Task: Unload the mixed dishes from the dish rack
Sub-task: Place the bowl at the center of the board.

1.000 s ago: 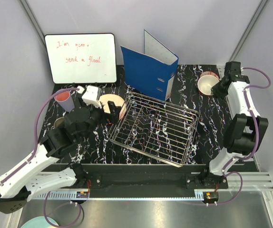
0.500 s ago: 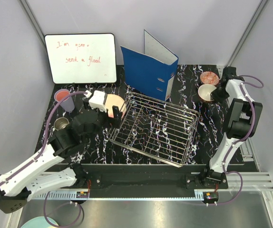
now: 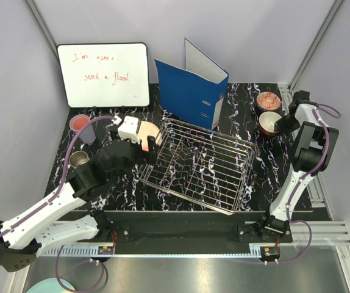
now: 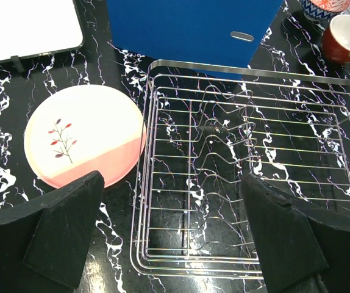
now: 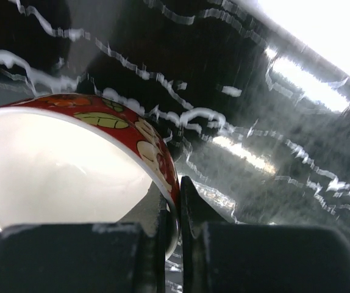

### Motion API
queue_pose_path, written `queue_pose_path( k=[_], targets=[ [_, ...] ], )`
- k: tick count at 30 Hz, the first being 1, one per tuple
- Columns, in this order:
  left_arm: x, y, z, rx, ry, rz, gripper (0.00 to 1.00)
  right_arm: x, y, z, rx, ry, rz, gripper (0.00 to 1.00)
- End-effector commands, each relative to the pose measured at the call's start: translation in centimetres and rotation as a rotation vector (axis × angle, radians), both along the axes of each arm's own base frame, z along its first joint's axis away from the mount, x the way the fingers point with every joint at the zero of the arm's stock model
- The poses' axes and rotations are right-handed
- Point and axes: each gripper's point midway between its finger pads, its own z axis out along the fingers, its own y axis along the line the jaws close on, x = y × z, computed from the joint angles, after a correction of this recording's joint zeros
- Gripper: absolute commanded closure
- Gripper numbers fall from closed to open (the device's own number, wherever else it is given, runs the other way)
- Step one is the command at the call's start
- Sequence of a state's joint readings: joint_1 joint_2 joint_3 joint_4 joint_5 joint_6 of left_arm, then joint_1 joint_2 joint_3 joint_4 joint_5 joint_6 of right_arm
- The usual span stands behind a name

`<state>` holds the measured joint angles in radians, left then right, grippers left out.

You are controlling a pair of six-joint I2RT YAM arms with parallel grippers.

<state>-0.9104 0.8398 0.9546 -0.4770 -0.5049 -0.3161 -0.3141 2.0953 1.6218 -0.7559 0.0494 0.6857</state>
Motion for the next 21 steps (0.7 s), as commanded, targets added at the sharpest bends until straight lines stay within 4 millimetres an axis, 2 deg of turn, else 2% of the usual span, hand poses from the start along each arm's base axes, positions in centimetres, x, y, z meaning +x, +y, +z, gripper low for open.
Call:
queue_pose_path(
  k=[1,5,8,12,16,21],
  targets=[
    [0.5,-0.2,0.9,-0.047,-0.015,0.028,0.01,2.3,-1.8,1.1,0.008,-0.086,-0.020,1.00],
    [0.7,-0.6,0.4,-0.042,0.003,0.025,0.01,2.2,-1.6,0.6,0.019,-0.075,-0.016,1.00],
    [0.7,-0.9,0.2,-0.041,0.011,0.020,0.01,2.3,-1.0,0.9,0.045,-0.099,-0.006,0.93],
    [0.8,-1.2,0.3,-0.042,0.016,0.013,0.01,2.3,-1.0,2.1,0.024,-0.119,0.003,0.90],
    [0.7,-1.3,0.2,-0.045,0.019,0.006,0.01,2.2,-0.8,3.2,0.015,-0.140,0.011,0.72],
    [0.6,-1.2,0.3,-0.046,0.017,0.003,0.01,2.2,-0.6,4.4,0.003,-0.163,0.004,0.56]
  ],
)
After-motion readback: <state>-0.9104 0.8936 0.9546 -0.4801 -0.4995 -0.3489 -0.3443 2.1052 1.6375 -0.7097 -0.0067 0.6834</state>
